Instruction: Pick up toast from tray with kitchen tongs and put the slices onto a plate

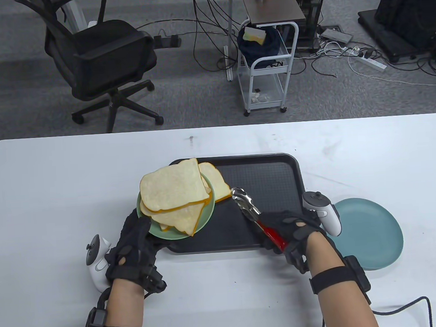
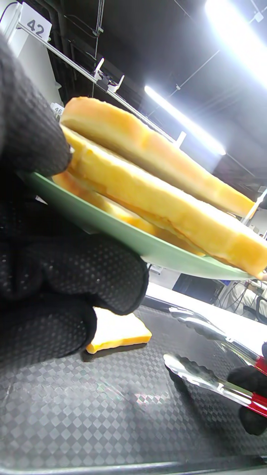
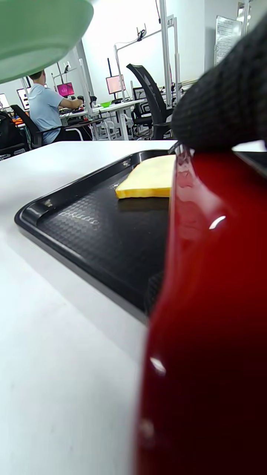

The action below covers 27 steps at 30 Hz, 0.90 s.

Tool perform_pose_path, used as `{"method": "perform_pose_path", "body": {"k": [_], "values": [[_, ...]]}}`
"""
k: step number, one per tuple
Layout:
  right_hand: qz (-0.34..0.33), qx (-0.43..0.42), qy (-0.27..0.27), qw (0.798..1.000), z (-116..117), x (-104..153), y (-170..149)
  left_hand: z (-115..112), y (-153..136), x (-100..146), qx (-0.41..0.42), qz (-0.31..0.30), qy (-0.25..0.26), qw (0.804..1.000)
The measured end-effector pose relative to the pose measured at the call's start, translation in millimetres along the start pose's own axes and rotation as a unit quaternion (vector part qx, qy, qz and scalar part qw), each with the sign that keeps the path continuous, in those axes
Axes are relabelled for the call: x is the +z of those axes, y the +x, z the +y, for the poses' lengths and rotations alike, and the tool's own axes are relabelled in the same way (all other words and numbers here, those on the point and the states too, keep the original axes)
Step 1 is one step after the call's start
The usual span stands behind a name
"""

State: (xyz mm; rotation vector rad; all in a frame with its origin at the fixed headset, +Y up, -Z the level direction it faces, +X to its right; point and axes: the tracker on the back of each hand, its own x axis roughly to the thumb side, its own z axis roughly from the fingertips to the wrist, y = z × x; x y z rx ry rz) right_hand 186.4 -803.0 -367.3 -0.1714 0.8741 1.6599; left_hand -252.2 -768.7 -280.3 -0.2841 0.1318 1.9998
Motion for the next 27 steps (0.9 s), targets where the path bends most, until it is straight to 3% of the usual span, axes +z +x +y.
{"method": "perform_pose_path", "body": {"k": [17,27], "values": [[0.026,-0.058,-0.006,0.998,24,-54,26,0,-1,-1,0.007,0.009,-0.002,1.000],[0.040,-0.063,-0.040,0.996,33,-59,19,0,-1,-1,0.010,0.010,0.000,1.000]]}}
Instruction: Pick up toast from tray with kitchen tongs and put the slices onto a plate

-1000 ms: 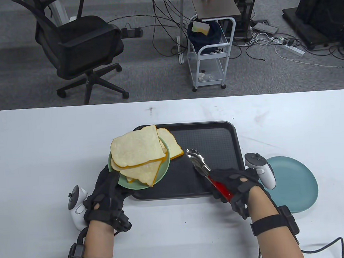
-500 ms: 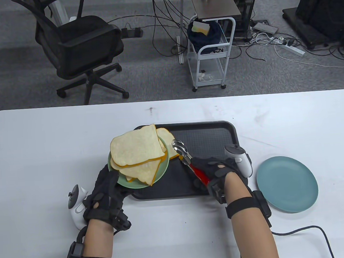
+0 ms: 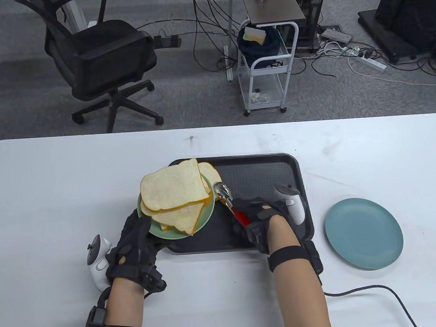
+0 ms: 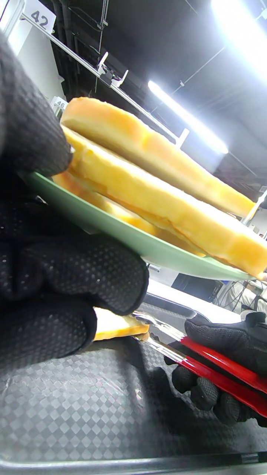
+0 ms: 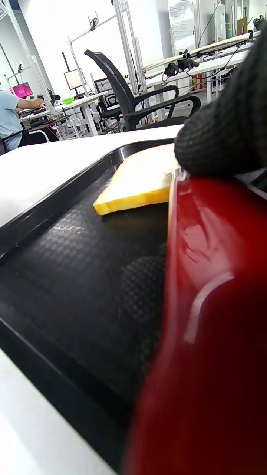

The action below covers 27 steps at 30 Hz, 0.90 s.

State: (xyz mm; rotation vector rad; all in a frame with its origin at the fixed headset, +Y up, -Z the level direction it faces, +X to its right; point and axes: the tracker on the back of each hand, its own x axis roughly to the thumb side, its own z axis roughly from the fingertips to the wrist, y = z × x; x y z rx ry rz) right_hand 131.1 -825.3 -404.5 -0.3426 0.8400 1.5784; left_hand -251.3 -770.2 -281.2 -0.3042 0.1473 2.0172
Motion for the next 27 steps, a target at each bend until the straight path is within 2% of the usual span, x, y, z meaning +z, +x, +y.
{"method": "perform_pose_path", "body": {"k": [2,8,15,19,23,27], "values": [[-0.003,0.006,-0.006,1.000,-3,4,-1,0,0,0,0.000,0.000,0.001,1.000],[-0.021,0.026,-0.026,0.999,-29,40,-3,0,0,0,0.002,0.000,0.001,1.000],[-0.064,0.010,-0.069,0.996,-71,101,-6,0,-2,0,0.002,0.005,0.002,1.000],[-0.112,-0.012,-0.092,0.989,-88,147,11,-1,-4,0,0.000,0.009,0.004,1.000],[-0.172,-0.027,-0.087,0.981,-89,188,37,-1,-5,0,0.000,0.012,0.006,1.000],[-0.243,-0.029,-0.046,0.969,-70,223,66,-1,-6,0,0.002,0.013,0.009,1.000]]}}
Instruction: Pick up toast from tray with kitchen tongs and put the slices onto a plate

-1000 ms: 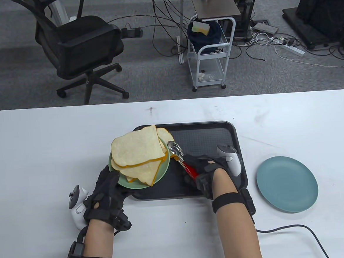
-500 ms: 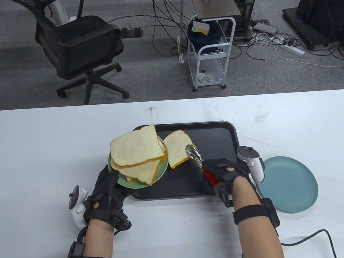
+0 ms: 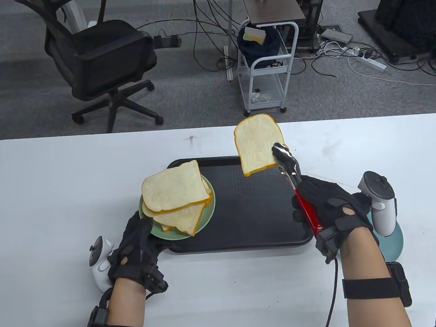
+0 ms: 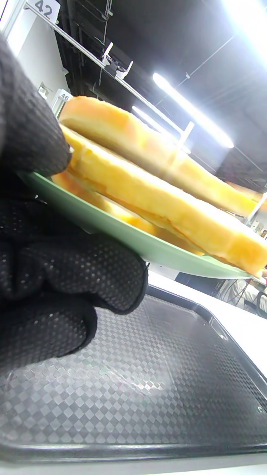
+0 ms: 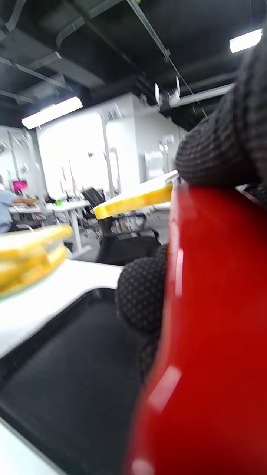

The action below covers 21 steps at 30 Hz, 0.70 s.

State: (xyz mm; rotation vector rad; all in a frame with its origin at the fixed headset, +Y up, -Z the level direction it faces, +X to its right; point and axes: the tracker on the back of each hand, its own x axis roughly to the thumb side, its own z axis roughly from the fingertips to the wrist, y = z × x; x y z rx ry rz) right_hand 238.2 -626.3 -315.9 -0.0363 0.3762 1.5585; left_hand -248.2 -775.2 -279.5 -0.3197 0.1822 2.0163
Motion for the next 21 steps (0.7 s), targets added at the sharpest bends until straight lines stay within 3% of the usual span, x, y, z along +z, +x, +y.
{"method": "perform_pose_path", "body": {"k": [4,9,14,21], "values": [[-0.043,0.010,0.041,0.998,32,11,23,0,0,0,0.000,0.001,0.004,1.000],[-0.056,0.020,0.096,0.994,79,13,23,1,-1,0,-0.002,0.002,0.009,1.000],[-0.034,0.023,0.145,0.989,125,2,-2,1,-1,0,-0.005,0.002,0.015,1.000],[0.025,0.047,0.160,0.986,156,-16,-44,2,-1,-1,-0.006,0.001,0.015,1.000]]}}
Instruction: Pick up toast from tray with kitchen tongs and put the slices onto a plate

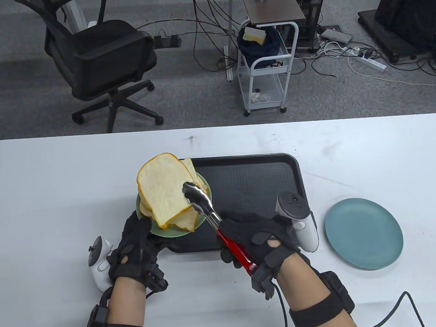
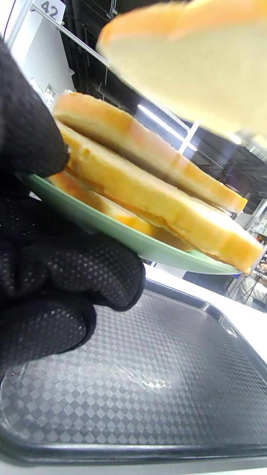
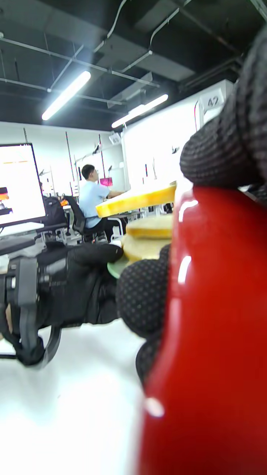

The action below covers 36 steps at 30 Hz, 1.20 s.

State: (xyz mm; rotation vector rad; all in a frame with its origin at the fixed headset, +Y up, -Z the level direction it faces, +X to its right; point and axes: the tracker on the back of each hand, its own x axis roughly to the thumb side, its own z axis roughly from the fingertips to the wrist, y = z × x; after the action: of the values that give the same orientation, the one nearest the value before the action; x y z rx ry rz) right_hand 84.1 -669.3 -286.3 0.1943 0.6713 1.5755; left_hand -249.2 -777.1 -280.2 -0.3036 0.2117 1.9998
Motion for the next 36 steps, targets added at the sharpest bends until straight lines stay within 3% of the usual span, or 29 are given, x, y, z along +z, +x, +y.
{"method": "perform_pose_path", "body": {"k": [5,14,16,20,23,24,26,28,30,33,36], "values": [[0.023,0.006,0.000,1.000,3,-7,-15,-2,0,0,-0.001,-0.002,-0.003,1.000],[0.015,0.018,0.016,1.000,-4,4,-11,-1,-1,-2,-0.012,0.004,-0.001,1.000],[0.020,0.035,0.031,0.999,-12,12,-9,0,-2,-1,-0.005,0.004,0.001,1.000],[0.029,0.046,0.009,0.998,-38,33,-6,1,-2,-2,-0.005,0.003,0.003,1.000],[0.027,0.066,-0.043,0.997,-63,52,-1,1,-2,-2,-0.004,0.003,0.003,1.000],[0.021,0.092,-0.094,0.991,-77,64,4,2,-2,-2,-0.005,0.002,0.004,1.000],[-0.002,0.155,-0.186,0.970,-96,81,12,2,-2,-2,-0.006,0.002,0.003,1.000],[-0.008,0.234,-0.291,0.927,-116,100,19,2,-2,-2,-0.005,0.002,0.002,1.000],[-0.011,0.293,-0.364,0.884,-133,114,19,3,-2,-2,-0.007,0.001,0.003,1.000],[0.007,0.348,-0.447,0.824,-156,129,9,3,-2,-2,-0.006,0.001,0.003,1.000],[0.048,0.388,-0.487,0.781,-172,133,-10,3,-2,-2,-0.007,0.001,0.004,1.000]]}}
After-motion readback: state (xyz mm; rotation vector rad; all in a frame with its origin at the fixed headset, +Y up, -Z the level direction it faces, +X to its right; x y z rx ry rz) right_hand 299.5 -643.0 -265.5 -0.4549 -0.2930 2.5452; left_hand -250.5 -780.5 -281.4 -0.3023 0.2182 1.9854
